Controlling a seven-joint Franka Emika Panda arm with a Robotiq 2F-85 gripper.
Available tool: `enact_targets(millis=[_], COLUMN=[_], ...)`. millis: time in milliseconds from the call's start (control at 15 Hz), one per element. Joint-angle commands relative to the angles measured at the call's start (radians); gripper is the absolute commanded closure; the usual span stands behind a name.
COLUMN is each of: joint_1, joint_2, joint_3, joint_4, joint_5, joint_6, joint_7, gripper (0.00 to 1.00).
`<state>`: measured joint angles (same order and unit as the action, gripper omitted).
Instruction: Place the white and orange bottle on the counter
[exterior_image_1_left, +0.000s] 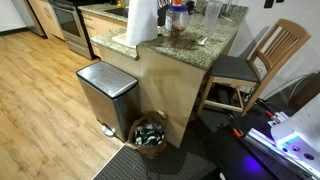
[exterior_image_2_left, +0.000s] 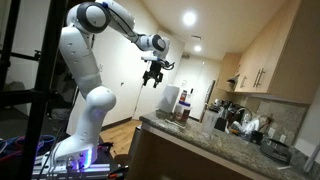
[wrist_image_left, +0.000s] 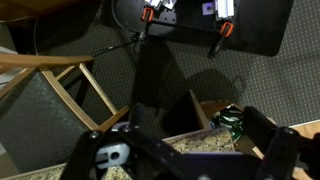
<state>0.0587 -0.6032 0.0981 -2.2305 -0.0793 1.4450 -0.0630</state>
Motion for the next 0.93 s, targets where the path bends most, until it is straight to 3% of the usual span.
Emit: enact_targets(millis=[0, 267, 333, 400, 467, 733, 800, 867], joint_1=[0.014, 0.012, -0.015, -0.017, -0.001, -0.002, -0.014, -0.014], joint_2=[0.002, -0.003, 0.112, 0.123, 0.029, 0.042, 0.074, 0.117], joint_3=[-0.010, -0.023, -0.055, -0.062, -0.029, -0.032, -0.013, -0.031], joint_4=[0.003, -0.005, 0.200, 0.220, 0.077, 0.102, 0.110, 0.145], joint_5=[-0.005, 0.096, 0.129, 0.161, 0.107, 0.113, 0.093, 0.144], joint_6=[-0.003, 0.042, -0.083, -0.109, -0.022, -0.035, 0.006, 0.019], joint_7=[0.007, 0.070, 0.075, 0.093, 0.078, 0.080, 0.124, 0.141], gripper=[0.00, 0.00, 0.00, 0.00, 0.00, 0.00, 0.00, 0.00])
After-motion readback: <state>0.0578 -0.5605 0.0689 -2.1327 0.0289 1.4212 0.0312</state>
